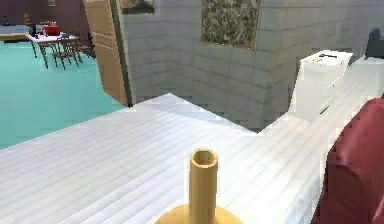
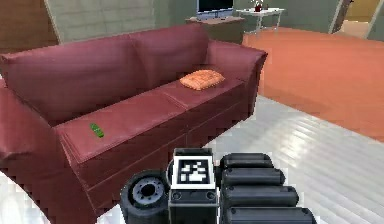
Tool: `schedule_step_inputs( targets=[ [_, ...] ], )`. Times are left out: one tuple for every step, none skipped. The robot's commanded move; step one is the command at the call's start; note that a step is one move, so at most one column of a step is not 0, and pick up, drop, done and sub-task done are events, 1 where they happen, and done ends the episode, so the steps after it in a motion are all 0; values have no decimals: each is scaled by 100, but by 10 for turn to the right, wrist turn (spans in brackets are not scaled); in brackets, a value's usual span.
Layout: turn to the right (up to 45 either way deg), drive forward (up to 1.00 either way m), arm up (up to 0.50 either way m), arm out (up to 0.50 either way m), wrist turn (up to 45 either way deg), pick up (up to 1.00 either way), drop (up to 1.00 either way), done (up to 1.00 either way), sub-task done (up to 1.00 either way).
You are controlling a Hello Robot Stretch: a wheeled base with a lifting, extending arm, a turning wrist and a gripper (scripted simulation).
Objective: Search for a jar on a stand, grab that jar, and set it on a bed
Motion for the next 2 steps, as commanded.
schedule_step_inputs(
  targets=[
    [0,20,0,0,0,0,0,0,0],
    [-360,0,0,0,0,0,0,0,0]
  ],
)
